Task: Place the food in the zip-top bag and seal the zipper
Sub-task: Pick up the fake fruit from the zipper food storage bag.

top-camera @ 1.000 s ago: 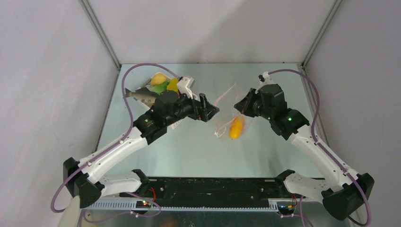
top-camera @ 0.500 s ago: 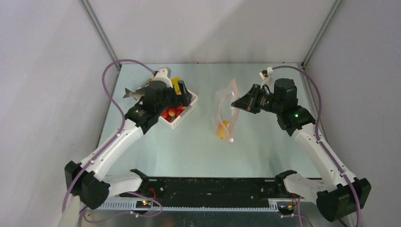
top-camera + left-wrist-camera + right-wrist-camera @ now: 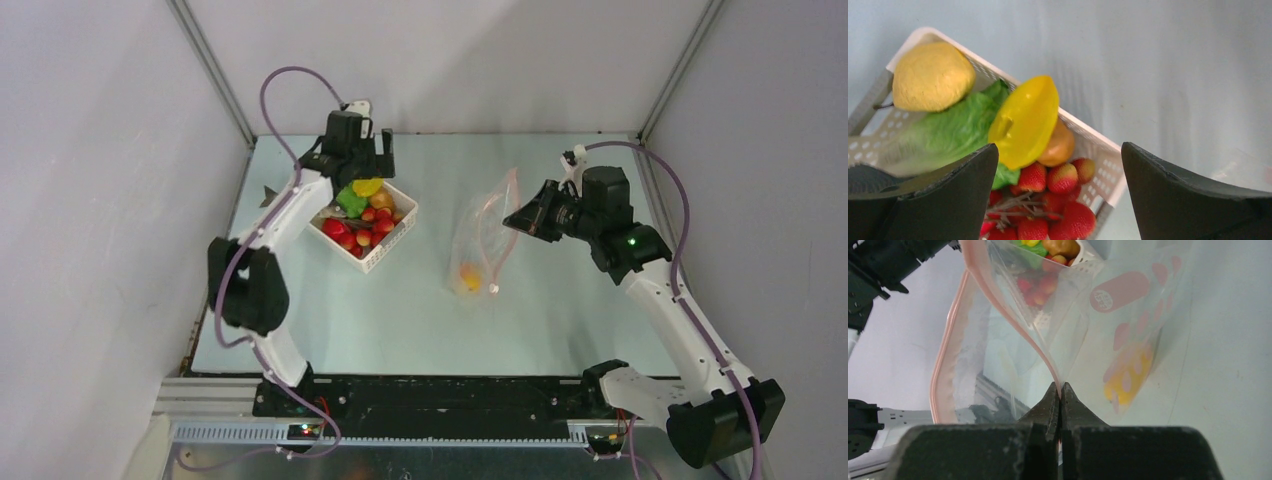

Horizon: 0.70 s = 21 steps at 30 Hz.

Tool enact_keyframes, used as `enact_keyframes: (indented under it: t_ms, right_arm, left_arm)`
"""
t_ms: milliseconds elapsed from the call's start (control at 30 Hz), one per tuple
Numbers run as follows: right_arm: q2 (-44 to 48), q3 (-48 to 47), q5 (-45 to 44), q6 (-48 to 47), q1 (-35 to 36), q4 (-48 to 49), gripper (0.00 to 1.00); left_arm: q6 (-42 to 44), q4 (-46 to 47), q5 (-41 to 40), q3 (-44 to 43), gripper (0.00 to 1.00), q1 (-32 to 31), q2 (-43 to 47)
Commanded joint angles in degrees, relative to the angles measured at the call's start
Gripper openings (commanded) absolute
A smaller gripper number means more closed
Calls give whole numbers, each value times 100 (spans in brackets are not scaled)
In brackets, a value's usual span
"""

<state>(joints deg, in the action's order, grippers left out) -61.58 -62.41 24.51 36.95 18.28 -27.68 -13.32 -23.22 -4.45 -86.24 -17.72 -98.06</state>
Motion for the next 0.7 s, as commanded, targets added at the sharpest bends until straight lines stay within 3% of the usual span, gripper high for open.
enact_keyframes:
  t_ms: [0,167,400,533,667]
  right_arm:
    - [81,-276,-379,-289,-14,-250,0]
    - [55,-273,-441,-404,-22,-342,0]
    - [0,-281,-459,-515,-17,-534,0]
    - [22,-280,-526,-522,-10,-543,0]
    - [20,-286,-598,-522,-9,-552,0]
  left_arm:
    - [606,-613,-302,-1020,100,238,-834]
    - [690,-1073,-278,-1917,99,312,-1719]
    - [742,-1195,-484,-2191,97,320,-2199]
    - [724,-1237,-302,-2178,91,321,-2308]
    - [683,-1281,-198,-2171,79,321,-2355]
